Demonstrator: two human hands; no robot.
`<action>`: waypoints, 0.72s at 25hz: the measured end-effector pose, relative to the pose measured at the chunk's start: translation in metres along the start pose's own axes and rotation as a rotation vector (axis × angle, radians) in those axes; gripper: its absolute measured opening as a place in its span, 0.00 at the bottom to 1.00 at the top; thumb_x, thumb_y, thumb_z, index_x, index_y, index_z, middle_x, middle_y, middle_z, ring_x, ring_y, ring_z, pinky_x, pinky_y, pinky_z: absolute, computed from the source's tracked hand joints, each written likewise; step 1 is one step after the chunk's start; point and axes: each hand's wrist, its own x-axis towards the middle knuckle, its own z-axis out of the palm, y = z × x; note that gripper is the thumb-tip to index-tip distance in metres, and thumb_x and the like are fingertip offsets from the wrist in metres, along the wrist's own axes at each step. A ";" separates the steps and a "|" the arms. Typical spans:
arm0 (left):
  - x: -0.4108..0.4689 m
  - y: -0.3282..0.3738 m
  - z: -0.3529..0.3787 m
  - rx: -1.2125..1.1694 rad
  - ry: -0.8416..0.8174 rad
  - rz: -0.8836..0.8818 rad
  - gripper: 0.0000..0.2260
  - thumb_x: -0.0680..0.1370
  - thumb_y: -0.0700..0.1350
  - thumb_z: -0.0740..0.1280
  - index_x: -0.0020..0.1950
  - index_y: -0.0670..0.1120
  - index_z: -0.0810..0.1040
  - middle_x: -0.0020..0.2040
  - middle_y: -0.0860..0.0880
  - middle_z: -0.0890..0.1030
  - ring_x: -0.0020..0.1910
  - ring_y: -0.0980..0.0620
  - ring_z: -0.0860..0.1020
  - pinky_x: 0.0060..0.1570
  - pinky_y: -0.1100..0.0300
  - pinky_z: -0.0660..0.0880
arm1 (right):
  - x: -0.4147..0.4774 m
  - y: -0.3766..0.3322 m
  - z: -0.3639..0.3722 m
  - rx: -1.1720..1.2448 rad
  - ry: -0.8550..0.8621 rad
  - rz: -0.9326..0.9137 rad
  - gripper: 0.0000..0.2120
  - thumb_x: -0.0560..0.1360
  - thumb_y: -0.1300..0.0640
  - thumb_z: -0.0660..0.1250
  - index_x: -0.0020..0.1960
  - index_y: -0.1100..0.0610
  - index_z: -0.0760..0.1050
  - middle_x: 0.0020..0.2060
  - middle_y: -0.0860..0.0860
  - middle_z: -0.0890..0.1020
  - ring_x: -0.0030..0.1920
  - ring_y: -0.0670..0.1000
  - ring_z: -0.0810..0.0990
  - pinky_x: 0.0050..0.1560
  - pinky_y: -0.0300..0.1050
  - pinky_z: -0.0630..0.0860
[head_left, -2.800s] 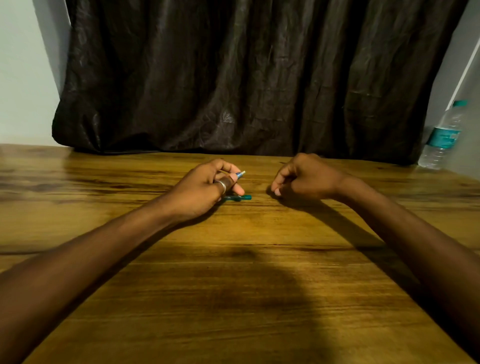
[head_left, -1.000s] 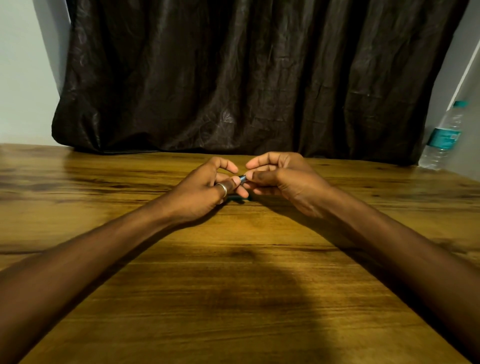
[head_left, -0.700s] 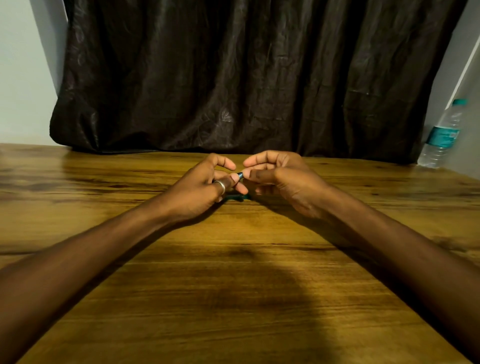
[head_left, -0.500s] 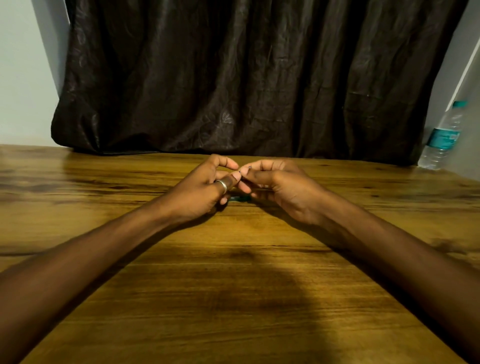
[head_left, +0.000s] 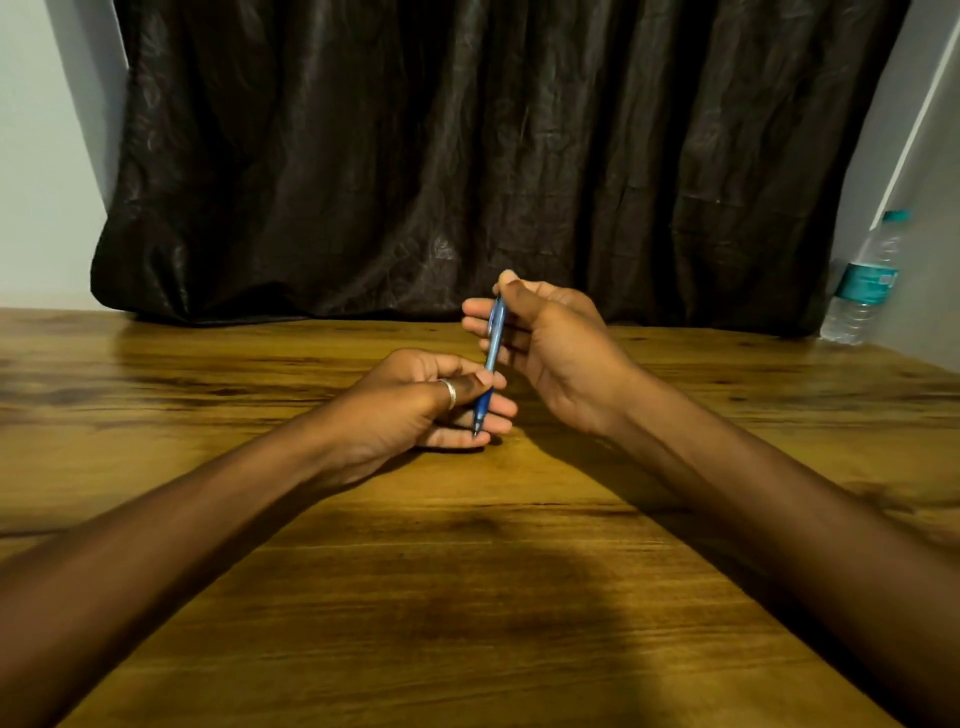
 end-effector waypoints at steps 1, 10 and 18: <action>0.000 0.000 0.001 -0.029 -0.004 0.002 0.09 0.82 0.43 0.65 0.59 0.42 0.81 0.51 0.41 0.88 0.48 0.49 0.87 0.50 0.55 0.84 | -0.001 -0.002 0.007 0.041 0.008 0.024 0.09 0.83 0.53 0.60 0.55 0.57 0.75 0.43 0.54 0.87 0.44 0.50 0.87 0.46 0.43 0.81; -0.003 0.002 -0.002 -0.204 -0.038 -0.144 0.36 0.80 0.69 0.53 0.65 0.38 0.78 0.56 0.36 0.86 0.57 0.42 0.86 0.58 0.50 0.81 | 0.017 -0.008 0.039 0.163 0.158 0.229 0.19 0.83 0.41 0.53 0.44 0.55 0.71 0.21 0.46 0.66 0.20 0.44 0.61 0.23 0.38 0.57; -0.005 0.000 0.000 -0.318 -0.219 -0.221 0.51 0.74 0.77 0.47 0.71 0.32 0.72 0.64 0.30 0.80 0.66 0.35 0.80 0.68 0.44 0.74 | 0.014 -0.002 0.026 0.293 0.107 0.204 0.17 0.80 0.46 0.53 0.39 0.55 0.71 0.21 0.46 0.62 0.20 0.45 0.56 0.20 0.35 0.52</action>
